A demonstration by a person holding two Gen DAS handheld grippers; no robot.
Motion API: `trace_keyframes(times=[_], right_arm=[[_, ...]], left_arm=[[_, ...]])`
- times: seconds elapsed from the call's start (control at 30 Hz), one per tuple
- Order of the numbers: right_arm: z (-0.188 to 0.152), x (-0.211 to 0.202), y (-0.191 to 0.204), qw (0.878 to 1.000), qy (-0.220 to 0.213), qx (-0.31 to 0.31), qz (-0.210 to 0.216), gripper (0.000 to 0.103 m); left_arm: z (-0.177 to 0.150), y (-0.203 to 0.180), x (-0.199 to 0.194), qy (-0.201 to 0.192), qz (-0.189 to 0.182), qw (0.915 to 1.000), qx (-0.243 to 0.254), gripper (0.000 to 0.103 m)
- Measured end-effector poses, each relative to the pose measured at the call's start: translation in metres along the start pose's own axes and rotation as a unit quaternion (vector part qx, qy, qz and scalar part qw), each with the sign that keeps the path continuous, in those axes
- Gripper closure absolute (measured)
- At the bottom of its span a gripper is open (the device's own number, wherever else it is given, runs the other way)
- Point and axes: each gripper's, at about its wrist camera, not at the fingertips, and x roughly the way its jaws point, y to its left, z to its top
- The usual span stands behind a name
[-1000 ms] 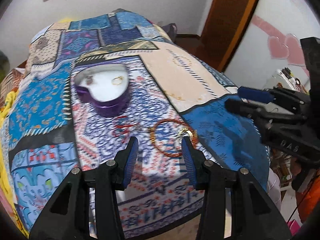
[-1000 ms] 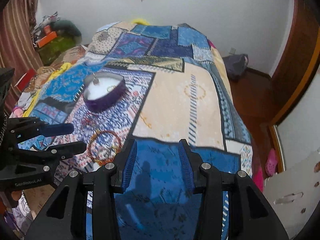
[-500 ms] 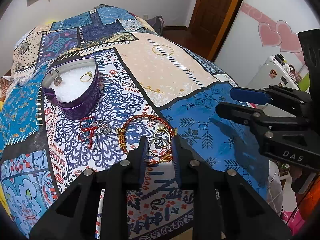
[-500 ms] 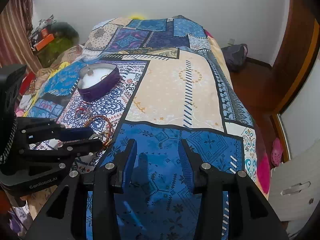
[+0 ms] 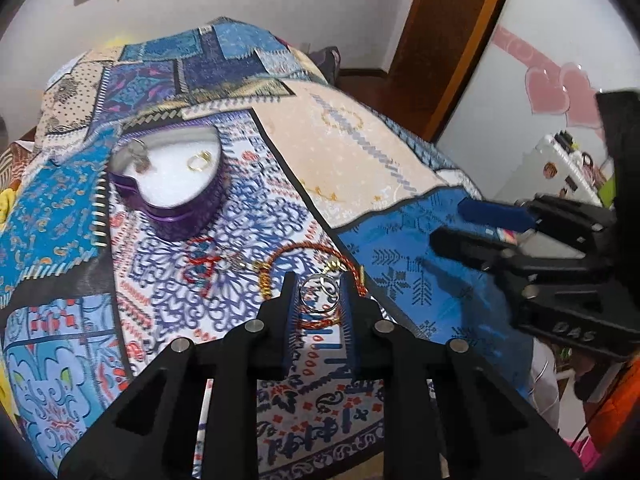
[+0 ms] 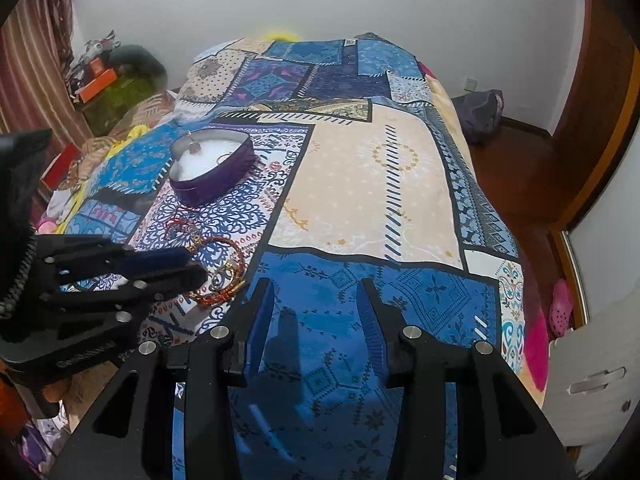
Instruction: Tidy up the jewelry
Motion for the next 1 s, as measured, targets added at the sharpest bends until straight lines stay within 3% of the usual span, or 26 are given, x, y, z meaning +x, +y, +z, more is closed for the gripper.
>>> trace_keyframes(times=[0.23, 0.67, 0.83, 1.0], right_arm=[[0.006, 0.019, 0.014, 0.999, 0.023, -0.004, 0.029, 0.064], [0.03, 0.051, 0.049, 0.996, 0.059, -0.054, 0.05, 0.064], [0.023, 0.043, 0.058, 0.994, 0.057, -0.068, 0.056, 0.064], [0.005, 0.043, 0.056, 0.994, 0.069, -0.084, 0.03, 0.064]], left_arm=[[-0.002, 0.025, -0.023, -0.031, 0.028, 0.999, -0.017, 0.084], [-0.015, 0.068, -0.029, -0.039, 0.046, 0.9966, -0.056, 0.084], [-0.018, 0.073, -0.03, -0.043, 0.039, 0.9962, -0.066, 0.084], [-0.022, 0.074, -0.029, -0.04, 0.036, 0.9964, -0.066, 0.084]])
